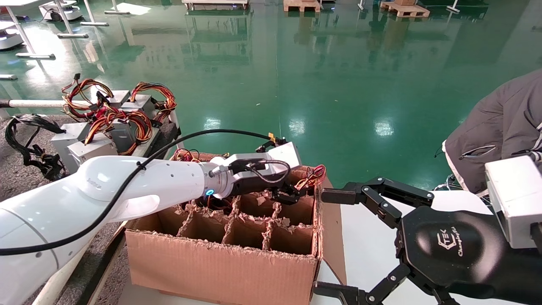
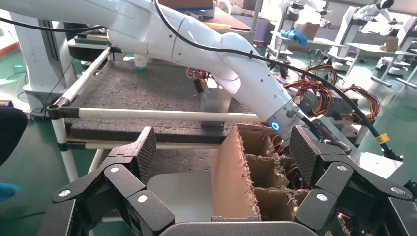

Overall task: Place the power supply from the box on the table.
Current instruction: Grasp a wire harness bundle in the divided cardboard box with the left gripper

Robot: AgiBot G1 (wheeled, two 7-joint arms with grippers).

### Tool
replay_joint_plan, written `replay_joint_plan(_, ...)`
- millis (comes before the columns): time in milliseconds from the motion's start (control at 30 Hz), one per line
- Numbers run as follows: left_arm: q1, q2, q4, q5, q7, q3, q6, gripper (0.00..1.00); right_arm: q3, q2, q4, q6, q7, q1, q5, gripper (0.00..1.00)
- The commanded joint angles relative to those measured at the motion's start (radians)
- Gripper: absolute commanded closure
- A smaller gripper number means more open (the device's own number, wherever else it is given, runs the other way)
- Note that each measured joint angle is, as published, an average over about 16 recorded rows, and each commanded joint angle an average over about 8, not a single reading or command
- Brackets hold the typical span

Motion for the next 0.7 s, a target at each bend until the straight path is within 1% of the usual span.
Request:
replay_joint_plan(33,0.0,0.006,0.007,-0.001,0.002,0.002,-0.004,0.0,0.0,0.0,0.0,0.0,0.0,0.0,0.0,0.0)
replay_joint_plan(67,0.0,0.007,0.009,-0.001,0.003,0.003,-0.005,0.01,0.0,0.0,0.0,0.0,0.0,0.0,0.0,0.0)
replay_joint_plan(100,0.0,0.008,0.01,-0.002,0.004,0.003,-0.005,0.04,0.0,0.0,0.0,0.0,0.0,0.0,0.0,0.0)
replay_joint_plan(133,0.0,0.009,0.011,-0.003,0.004,0.004,-0.006,0.1,0.0,0.0,0.0,0.0,0.0,0.0,0.0,0.0)
replay_joint_plan(167,0.0,0.01,0.012,-0.004,0.005,0.004,-0.006,0.19,0.0,0.0,0.0,0.0,0.0,0.0,0.0,0.0)
replay_joint_plan(300,0.002,0.015,0.016,-0.013,0.01,0.006,-0.007,0.69,0.0,0.0,0.0,0.0,0.0,0.0,0.0,0.0)
replay_joint_plan(367,0.004,0.018,0.019,-0.02,0.014,0.008,-0.008,0.91,0.0,0.0,0.0,0.0,0.0,0.0,0.0,0.0)
replay_joint_plan(400,0.005,0.019,0.021,-0.023,0.016,0.009,-0.008,0.97,0.0,0.0,0.0,0.0,0.0,0.0,0.0,0.0)
replay_joint_plan(433,0.006,0.021,0.023,-0.027,0.019,0.009,-0.008,1.0,0.0,0.0,0.0,0.0,0.0,0.0,0.0,0.0)
replay_joint_plan(467,0.006,0.022,0.025,-0.031,0.021,0.01,-0.008,1.0,0.0,0.0,0.0,0.0,0.0,0.0,0.0,0.04)
replay_joint_plan(500,0.007,0.024,0.027,-0.034,0.024,0.011,-0.008,1.0,0.0,0.0,0.0,0.0,0.0,0.0,0.0,0.15)
replay_joint_plan(700,0.011,0.03,0.038,-0.053,0.036,0.015,-0.007,1.0,0.0,0.0,0.0,0.0,0.0,0.0,0.0,0.9)
